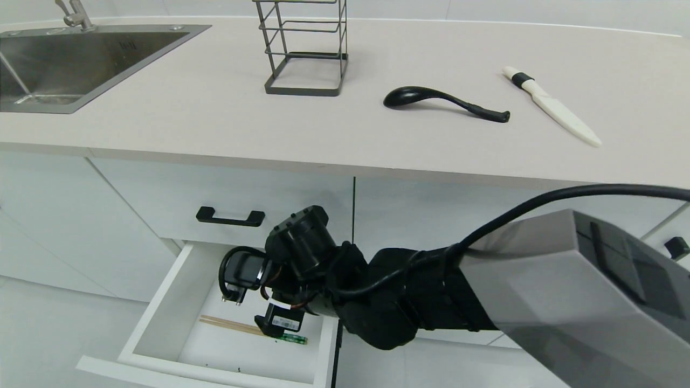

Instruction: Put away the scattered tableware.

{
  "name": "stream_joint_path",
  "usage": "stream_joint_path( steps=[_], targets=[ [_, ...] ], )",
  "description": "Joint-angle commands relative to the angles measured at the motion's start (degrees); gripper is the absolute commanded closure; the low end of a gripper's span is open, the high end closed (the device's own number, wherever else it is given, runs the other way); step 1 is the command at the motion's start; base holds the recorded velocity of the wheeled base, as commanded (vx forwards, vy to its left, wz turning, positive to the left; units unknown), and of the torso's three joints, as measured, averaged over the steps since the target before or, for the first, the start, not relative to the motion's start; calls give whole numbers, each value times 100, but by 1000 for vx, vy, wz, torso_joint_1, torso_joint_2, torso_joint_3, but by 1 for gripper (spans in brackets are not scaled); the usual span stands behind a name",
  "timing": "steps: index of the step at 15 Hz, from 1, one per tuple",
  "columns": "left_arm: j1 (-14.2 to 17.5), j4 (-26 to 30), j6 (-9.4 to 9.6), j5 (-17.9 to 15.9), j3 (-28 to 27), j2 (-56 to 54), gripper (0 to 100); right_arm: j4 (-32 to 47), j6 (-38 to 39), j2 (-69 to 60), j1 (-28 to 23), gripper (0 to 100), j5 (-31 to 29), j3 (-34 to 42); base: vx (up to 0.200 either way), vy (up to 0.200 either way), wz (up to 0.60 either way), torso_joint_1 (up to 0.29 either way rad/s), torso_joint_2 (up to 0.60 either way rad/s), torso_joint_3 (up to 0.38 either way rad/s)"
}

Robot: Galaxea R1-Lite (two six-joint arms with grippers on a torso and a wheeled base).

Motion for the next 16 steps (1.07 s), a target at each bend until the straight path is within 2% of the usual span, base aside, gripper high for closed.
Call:
stream_joint_path(
  steps=[1,4,8,10,12,16],
  targets=[
    [0,0,0,1,0,7,0,-17,89,-511,130,0,11,284,0,0,0,0,0,0],
    [0,0,0,1,0,7,0,-17,256,-854,226,0,46,477,0,0,0,0,0,0],
    [0,0,0,1,0,7,0,-17,898,-1539,402,0,442,1145,0,0,0,0,0,0],
    [0,0,0,1,0,7,0,-26,977,-2040,490,0,512,1470,0,0,0,0,0,0],
    [0,0,0,1,0,7,0,-52,1021,-2585,578,0,565,1945,0,0,0,0,0,0],
    [0,0,0,1,0,7,0,-114,1697,-3895,587,0,556,3043,0,0,0,0,0,0]
  ],
)
